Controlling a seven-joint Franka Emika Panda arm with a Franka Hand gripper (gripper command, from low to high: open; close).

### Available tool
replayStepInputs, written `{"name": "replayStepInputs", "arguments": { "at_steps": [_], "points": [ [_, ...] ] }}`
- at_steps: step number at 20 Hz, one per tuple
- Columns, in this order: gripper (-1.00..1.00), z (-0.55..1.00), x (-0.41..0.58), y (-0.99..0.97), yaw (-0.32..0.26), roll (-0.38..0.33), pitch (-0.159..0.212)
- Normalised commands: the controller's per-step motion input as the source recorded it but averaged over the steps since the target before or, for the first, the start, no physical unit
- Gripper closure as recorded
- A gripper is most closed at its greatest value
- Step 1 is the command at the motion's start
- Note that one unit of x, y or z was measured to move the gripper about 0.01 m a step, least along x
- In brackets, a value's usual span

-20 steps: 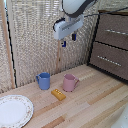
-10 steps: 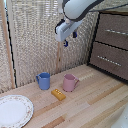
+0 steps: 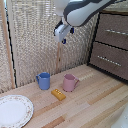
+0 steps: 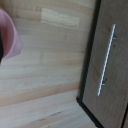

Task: Propose to navigate your clamp on the clench of the first drawer. Use gentle force to register to the cabinet. Send posterior your swing mandate till over it lurks, a cup of pink essence. Fortify your grip after aiming concentric with the pink cup’s periphery. Manoeuvre the pink towards the cabinet's top. Drop your compression till the cup is resting inside.

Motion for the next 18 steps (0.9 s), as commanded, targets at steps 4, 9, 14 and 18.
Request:
{"name": "replayStepInputs", "arguments": {
  "at_steps": [4,9,14,18],
  "points": [
    [-1.0,0.05,-0.013,0.0,0.046,-0.375,-0.014],
    [-1.0,0.0,-0.094,-0.02,0.033,-0.375,0.002],
    [-1.0,0.0,-0.081,-0.04,0.014,-0.375,0.008],
    [-1.0,0.0,-0.012,-0.07,0.001,-0.375,0.011]
  ]
}}
